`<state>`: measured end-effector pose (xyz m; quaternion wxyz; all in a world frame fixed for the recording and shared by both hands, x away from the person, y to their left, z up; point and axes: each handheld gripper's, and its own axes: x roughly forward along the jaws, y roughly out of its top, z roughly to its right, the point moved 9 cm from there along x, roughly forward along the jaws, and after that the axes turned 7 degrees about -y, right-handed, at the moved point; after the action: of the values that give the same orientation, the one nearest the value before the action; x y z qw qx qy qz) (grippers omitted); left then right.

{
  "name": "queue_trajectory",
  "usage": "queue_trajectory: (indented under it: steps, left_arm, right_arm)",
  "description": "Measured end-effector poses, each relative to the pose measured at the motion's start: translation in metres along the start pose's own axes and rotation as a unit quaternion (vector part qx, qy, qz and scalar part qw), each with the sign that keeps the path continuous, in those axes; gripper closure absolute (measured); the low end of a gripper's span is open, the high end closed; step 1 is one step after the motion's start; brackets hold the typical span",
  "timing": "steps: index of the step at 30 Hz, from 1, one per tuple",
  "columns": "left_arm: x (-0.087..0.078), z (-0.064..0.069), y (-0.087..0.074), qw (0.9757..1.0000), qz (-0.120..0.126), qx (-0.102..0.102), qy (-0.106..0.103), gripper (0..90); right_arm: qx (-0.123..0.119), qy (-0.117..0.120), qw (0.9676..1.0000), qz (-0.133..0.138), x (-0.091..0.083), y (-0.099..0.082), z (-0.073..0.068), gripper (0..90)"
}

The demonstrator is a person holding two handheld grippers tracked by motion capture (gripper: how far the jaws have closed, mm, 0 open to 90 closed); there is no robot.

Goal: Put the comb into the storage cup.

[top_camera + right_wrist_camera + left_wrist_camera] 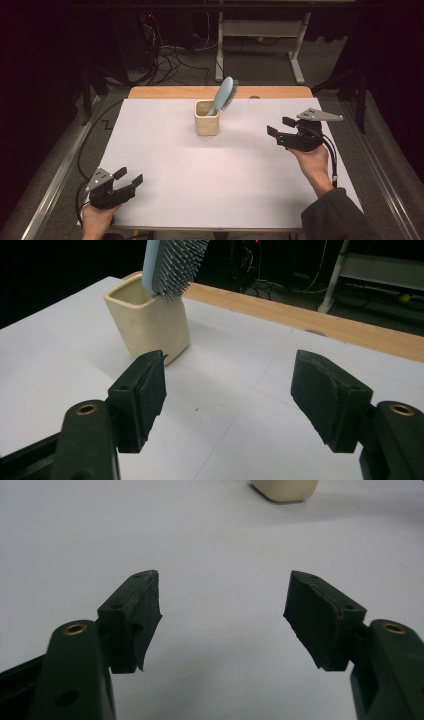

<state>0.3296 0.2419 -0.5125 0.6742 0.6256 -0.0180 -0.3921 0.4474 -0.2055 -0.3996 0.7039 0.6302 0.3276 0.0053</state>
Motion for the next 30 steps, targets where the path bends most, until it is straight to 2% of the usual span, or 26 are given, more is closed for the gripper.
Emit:
queue_trajectory:
  steps: [30]
  left_arm:
    - [0.000, 0.000, 0.001, 1.0000, 0.002, -0.001, 0.000, 31.2]
  right_arm:
    - [0.011, -0.005, 0.9998, 0.014, -0.023, -0.014, 0.011, 29.9]
